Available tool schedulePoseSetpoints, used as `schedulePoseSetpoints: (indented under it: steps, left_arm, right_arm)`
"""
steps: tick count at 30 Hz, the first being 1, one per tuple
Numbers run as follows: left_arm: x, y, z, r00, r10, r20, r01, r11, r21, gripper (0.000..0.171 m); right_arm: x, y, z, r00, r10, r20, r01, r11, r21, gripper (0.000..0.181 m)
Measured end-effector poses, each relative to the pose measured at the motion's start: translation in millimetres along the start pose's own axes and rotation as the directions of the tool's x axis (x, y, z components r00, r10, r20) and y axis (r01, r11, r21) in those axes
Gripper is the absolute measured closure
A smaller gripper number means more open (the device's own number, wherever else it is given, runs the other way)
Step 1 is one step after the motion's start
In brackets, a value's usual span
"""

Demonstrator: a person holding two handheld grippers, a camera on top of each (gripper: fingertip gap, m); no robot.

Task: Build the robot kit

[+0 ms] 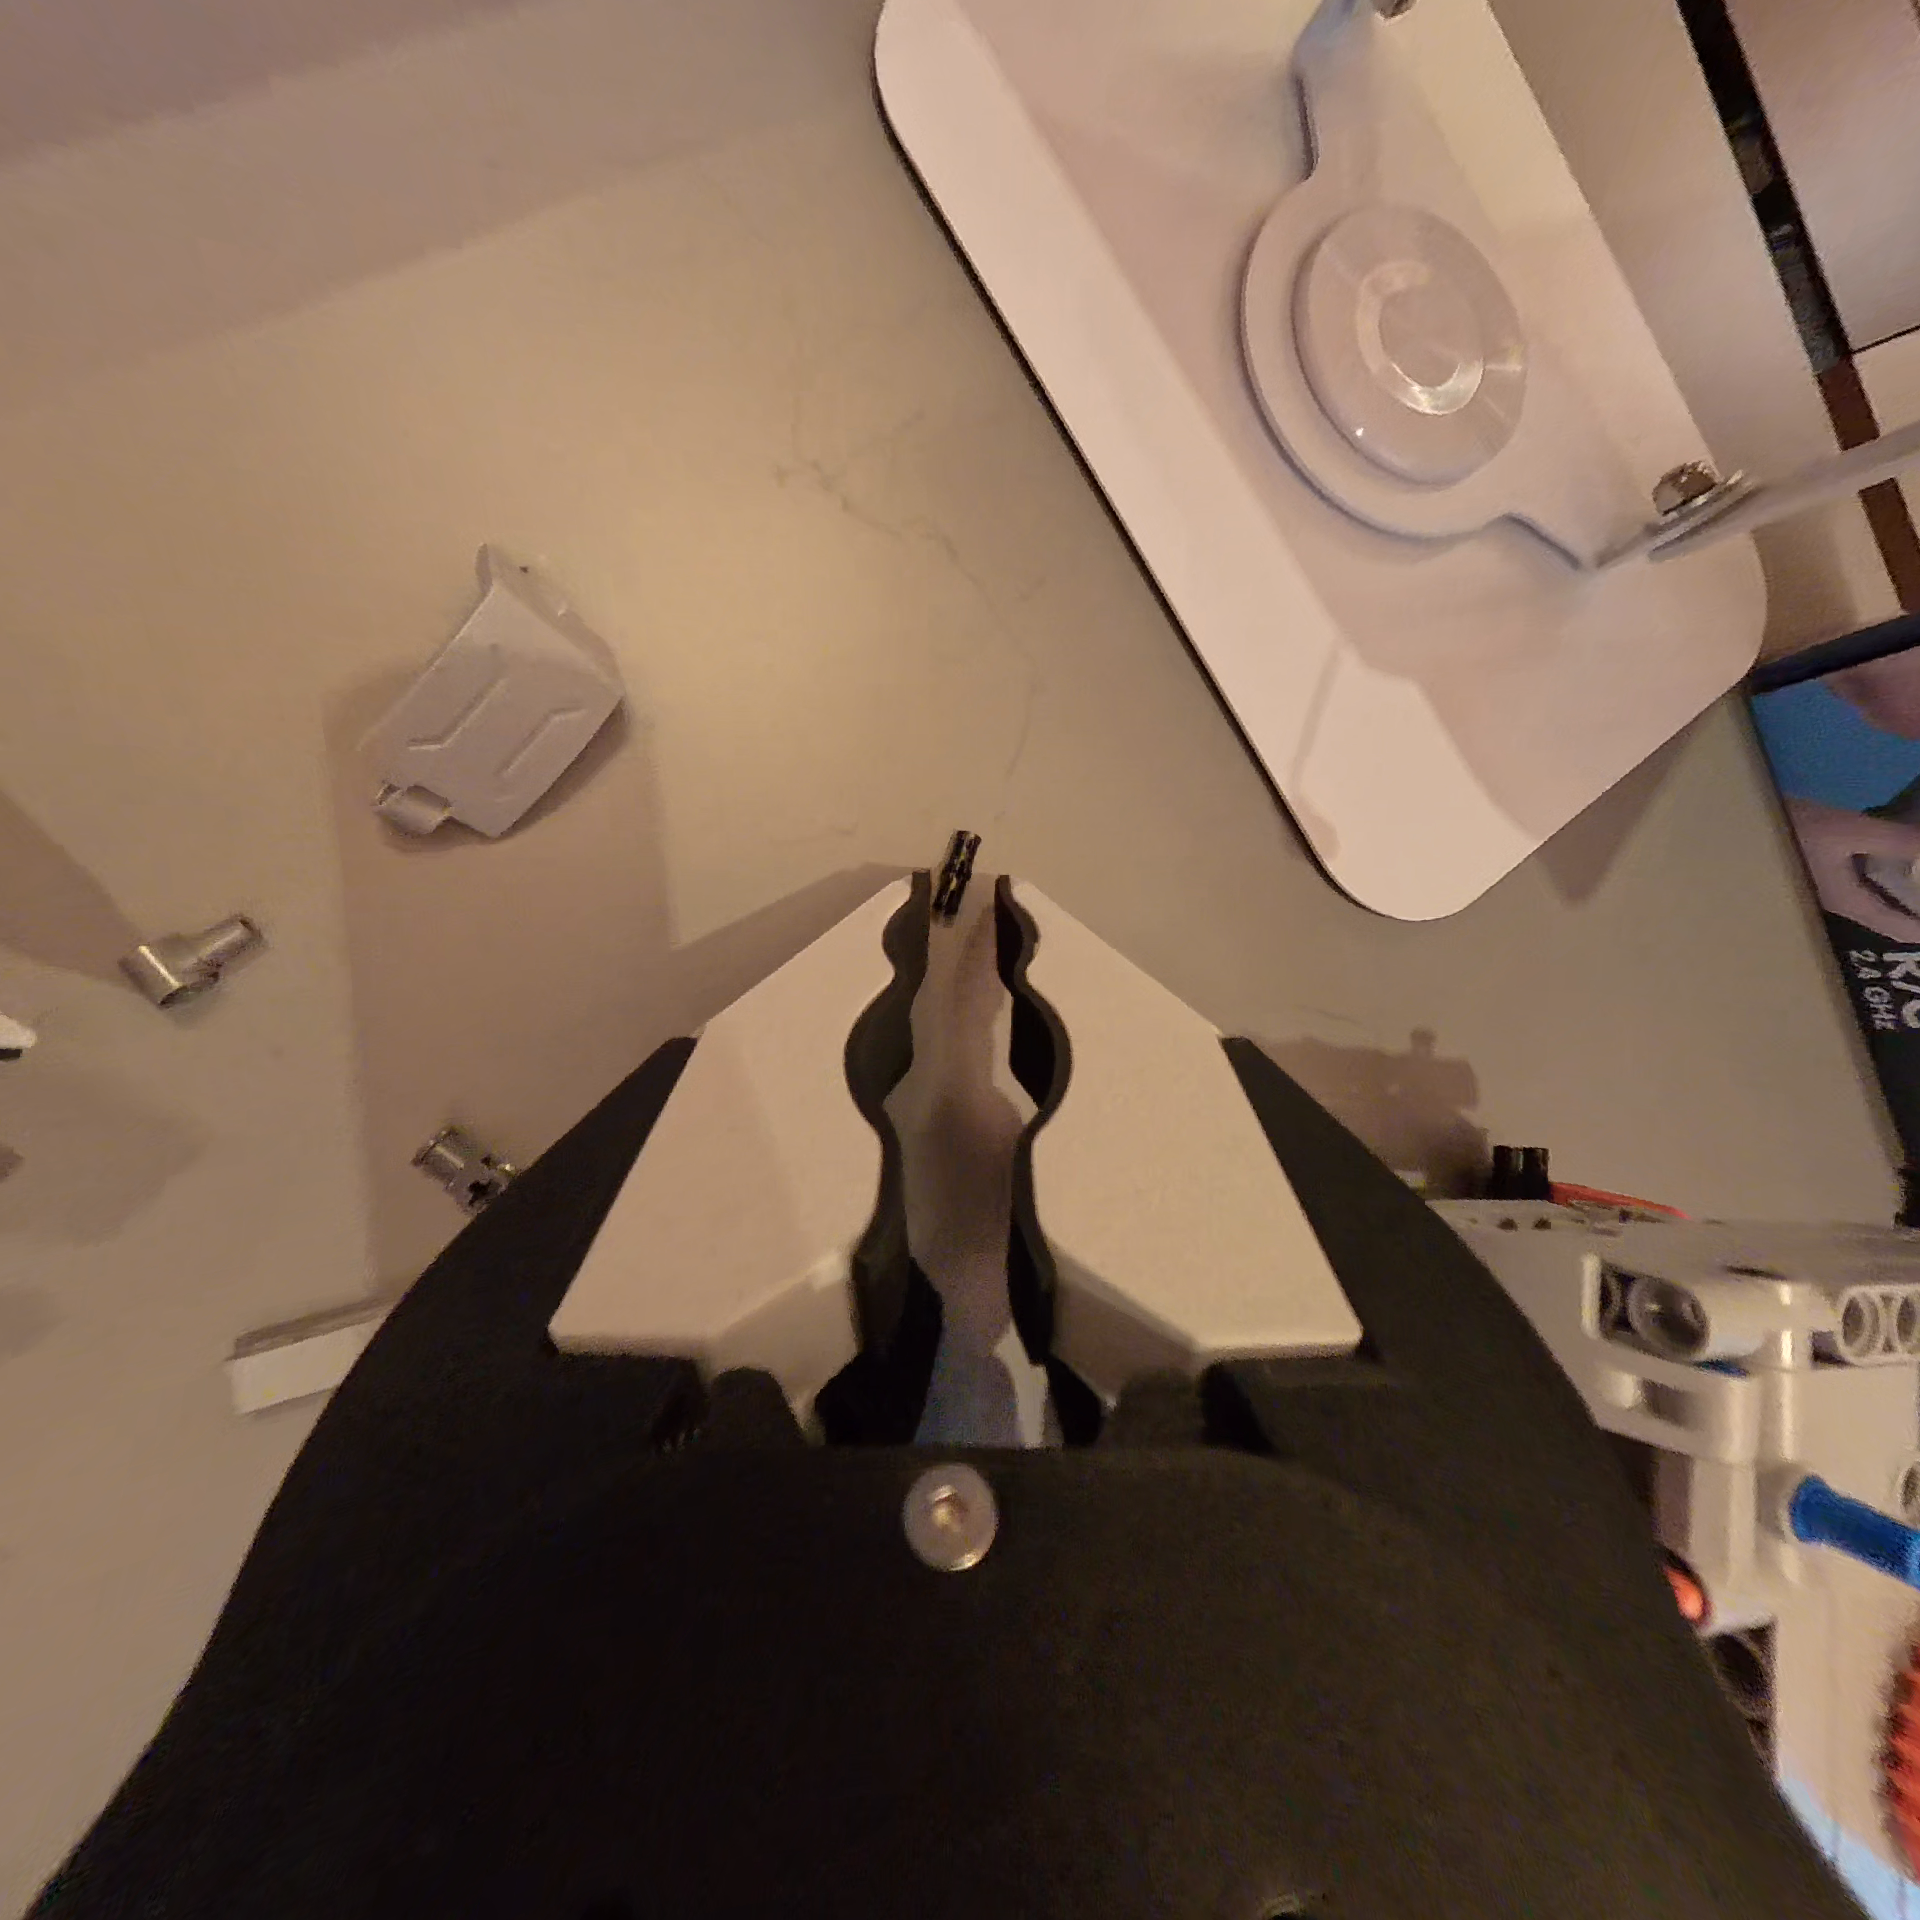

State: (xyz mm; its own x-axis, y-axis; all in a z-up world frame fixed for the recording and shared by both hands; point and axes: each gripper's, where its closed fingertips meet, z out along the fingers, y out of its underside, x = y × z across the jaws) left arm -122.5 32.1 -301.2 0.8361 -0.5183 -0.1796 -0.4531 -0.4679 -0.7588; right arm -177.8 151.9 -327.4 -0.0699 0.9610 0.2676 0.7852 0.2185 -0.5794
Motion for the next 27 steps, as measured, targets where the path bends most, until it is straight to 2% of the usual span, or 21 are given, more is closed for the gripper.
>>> schedulePoseSetpoints:
  steps: [2, 12, 22, 27]
  left_arm:
    - [0.7, -0.3, -0.1, 1.0, 0.002, -0.003, -0.002, 1.0, 0.002, 0.147]
    - [0.2, -0.8, -0.7, 1.0, -0.003, -0.003, 0.003, 1.0, 0.007, 0.147]
    - [0.1, 0.3, 0.4, 1.0, -0.006, -0.005, 0.006, 1.0, -0.001, 0.147]
    - [0.5, 1.2, 1.6, 1.0, 0.001, -0.003, -0.001, 1.0, -0.011, 0.147]
  right_arm:
    - [-2.1, -0.7, 1.8, 1.0, 0.019, 0.023, -0.019, 1.0, -0.002, 0.18]
    - [-12.5, -3.9, -2.8, 0.989, 0.07, 0.133, -0.074, 0.997, 0.029, 0.181]
    - [-23.8, -9.8, -32.2, 0.974, 0.051, 0.221, -0.077, 0.991, 0.111, 0.181]
    - [-19.2, -8.9, -52.8, 0.973, 0.049, 0.225, -0.085, 0.984, 0.154, 0.181]
